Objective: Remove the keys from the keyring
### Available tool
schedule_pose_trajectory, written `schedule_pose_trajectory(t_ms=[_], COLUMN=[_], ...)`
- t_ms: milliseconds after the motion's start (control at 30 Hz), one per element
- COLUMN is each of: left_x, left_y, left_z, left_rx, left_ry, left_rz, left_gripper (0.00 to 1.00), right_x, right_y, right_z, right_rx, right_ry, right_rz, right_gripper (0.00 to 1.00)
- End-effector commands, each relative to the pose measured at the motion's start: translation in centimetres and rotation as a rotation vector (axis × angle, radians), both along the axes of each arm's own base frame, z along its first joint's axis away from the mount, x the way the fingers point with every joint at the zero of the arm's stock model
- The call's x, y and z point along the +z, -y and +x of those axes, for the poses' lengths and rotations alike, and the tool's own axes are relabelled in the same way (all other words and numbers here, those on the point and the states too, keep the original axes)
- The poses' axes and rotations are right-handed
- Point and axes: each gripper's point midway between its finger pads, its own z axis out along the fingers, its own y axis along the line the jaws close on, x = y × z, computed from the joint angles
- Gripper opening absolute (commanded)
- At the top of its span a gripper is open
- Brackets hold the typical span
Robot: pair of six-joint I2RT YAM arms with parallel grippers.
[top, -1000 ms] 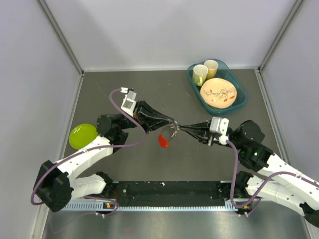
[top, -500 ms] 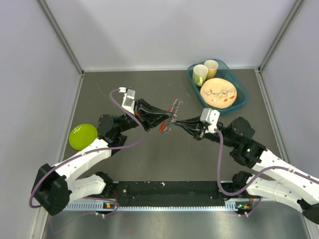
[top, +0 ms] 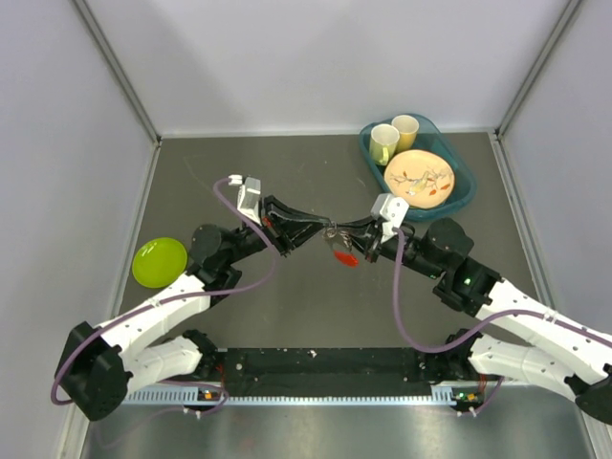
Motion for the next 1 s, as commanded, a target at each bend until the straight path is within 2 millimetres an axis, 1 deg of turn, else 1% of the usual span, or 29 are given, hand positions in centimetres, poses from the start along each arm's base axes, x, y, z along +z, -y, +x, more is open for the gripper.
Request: schedule_pose_trajectory(t_ms=[0, 67, 100, 200, 300, 333, 367, 433, 500, 533, 567, 633, 667, 733, 800, 833, 867, 900, 967], left_x=[-0.8, -0.9, -1.0, -0.8, -0.6, -0.4, -0.2, -0.1, 0.0, 0.2, 0.2, 0.4, 0.4, 0.5, 0.5, 0.7, 0.7, 0.7, 0.5], left_y=[0.2, 0.2, 0.2, 0.2, 0.1, 0.1, 0.1, 0.1, 0.2, 0.3, 0.3, 0.3, 0.2, 0.2, 0.1, 0.0, 0.0, 0.0, 0.0], left_z=[-0.2, -0.2, -0.2, -0.2, -0.2, -0.2, -0.2, -0.5, -0.8, -1.1, -1.4, -1.9, -2.1, -2.4, -2.5, -2.7, -2.8, -2.9, -2.6], left_rx=[0.005, 0.005, 0.006, 0.006, 0.012, 0.012, 0.010, -0.001, -0.020, -0.034, -0.047, -0.069, -0.077, -0.089, -0.094, -0.098, -0.103, -0.105, -0.091], left_ry=[0.019, 0.024, 0.023, 0.026, 0.034, 0.040, 0.049, 0.063, 0.074, 0.086, 0.089, 0.100, 0.106, 0.112, 0.114, 0.119, 0.122, 0.122, 0.112], left_rz=[0.016, 0.021, 0.023, 0.021, 0.016, 0.016, 0.015, 0.019, 0.023, 0.025, 0.026, 0.020, 0.018, 0.012, 0.009, 0.002, 0.000, 0.000, 0.008], left_gripper=[0.00, 0.00, 0.00, 0.00, 0.00, 0.00, 0.00, 0.00, 0.00, 0.00, 0.00, 0.00, 0.00, 0.00, 0.00, 0.00, 0.00, 0.00, 0.00], right_x=[4.7, 4.6, 4.2, 4.1, 3.5, 3.6, 3.5, 3.6, 3.8, 3.8, 4.1, 3.9, 4.3, 3.9, 4.1, 4.0, 4.0, 3.7, 2.4], right_y=[0.1, 0.1, 0.1, 0.1, -0.3, -0.4, -0.3, 0.0, 0.4, 0.6, 0.7, 0.6, 0.6, 0.1, -0.1, -0.3, -0.4, -0.4, -0.5], right_z=[-0.3, -0.8, -0.9, -1.2, -2.1, -2.4, -2.5, -2.6, -2.8, -2.6, -2.5, -2.3, -2.3, -2.4, -2.3, -2.2, -2.2, -1.9, -1.2], right_rx=[0.000, 0.023, 0.026, 0.036, 0.090, 0.108, 0.109, 0.100, 0.097, 0.082, 0.077, 0.068, 0.070, 0.087, 0.094, 0.095, 0.097, 0.087, 0.054], right_ry=[0.039, 0.044, 0.037, 0.036, 0.021, 0.018, 0.010, 0.004, 0.006, 0.003, 0.006, 0.005, 0.008, 0.000, -0.004, -0.010, -0.011, -0.017, -0.060], right_rz=[0.110, 0.114, 0.116, 0.125, 0.107, 0.108, 0.110, 0.131, 0.142, 0.143, 0.147, 0.137, 0.141, 0.126, 0.127, 0.122, 0.120, 0.115, 0.077], right_gripper=[0.00, 0.00, 0.00, 0.00, 0.00, 0.13, 0.21, 0.32, 0.37, 0.39, 0.39, 0.39, 0.39, 0.38, 0.35, 0.33, 0.27, 0.17, 0.16])
